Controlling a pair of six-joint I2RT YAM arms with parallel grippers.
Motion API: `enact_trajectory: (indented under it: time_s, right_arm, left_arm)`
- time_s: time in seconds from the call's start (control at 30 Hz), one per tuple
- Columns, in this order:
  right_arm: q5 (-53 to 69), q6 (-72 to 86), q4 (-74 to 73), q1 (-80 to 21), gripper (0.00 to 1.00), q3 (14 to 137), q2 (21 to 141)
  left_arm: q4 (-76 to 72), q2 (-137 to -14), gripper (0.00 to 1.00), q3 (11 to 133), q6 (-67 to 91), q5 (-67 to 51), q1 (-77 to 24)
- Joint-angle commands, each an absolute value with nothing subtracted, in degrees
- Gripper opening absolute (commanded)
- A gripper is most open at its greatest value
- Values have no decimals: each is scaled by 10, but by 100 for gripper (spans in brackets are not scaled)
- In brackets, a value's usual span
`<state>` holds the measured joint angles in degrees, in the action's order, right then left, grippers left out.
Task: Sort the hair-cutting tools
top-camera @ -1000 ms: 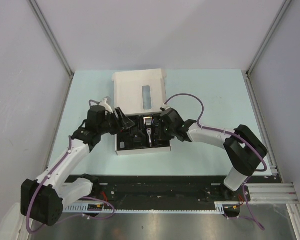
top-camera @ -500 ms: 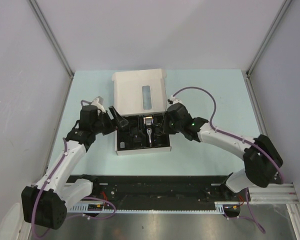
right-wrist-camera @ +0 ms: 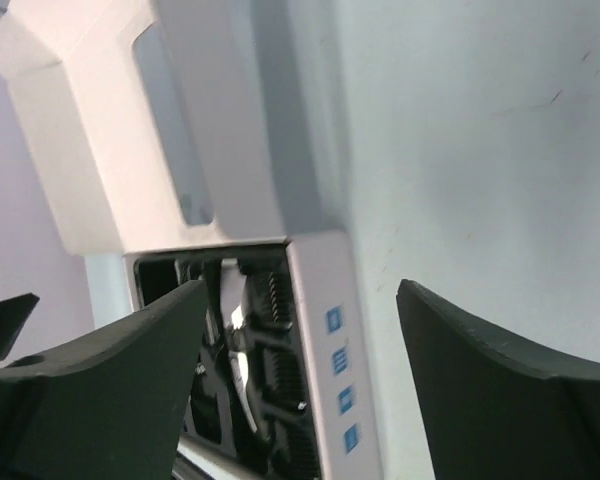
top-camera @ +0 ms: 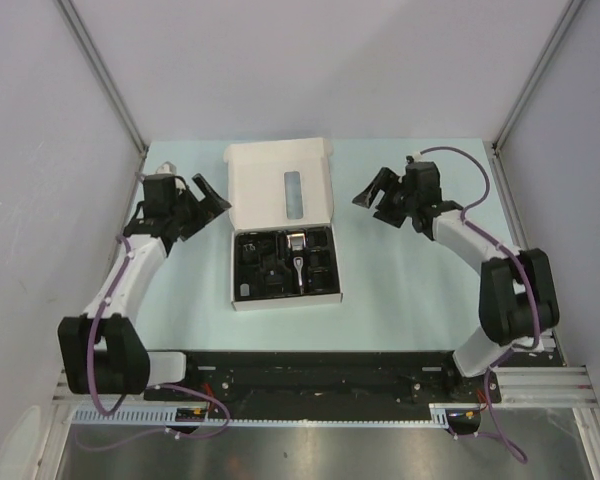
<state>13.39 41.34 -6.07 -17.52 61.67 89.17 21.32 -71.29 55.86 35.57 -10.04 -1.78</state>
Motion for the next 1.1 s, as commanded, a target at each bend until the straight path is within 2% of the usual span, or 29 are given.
enact_trajectory:
  time_s: [0.0,0.03,0.1,0.23,0.43,0.6,1.07]
  right_arm:
    - [242,419,12,-128,84,688,997]
    - [250,406,4,-123,85,729,1023]
    - [265,396,3,-122,83,766,1087]
    - [293,406,15,-125,75,823,1163]
    - [312,414,3,-131,62,936,1264]
    - [318,400,-74,-141,58,1051,1321]
    - [359,407,-82,-158,57,1125,1376]
  left_arm:
    - [209,-795,98,619,374,-80,28]
    - [209,-815,92,628,371,-73,30]
    - [209,-870,88,655,364,-58,35]
    - [206,-966,74,713,343,-76,38]
    - [170,-1069,62,789,326,-124,39]
    - [142,-1105,58,827,314,-183,38]
    - [92,-1114,52,811,286,-284,38]
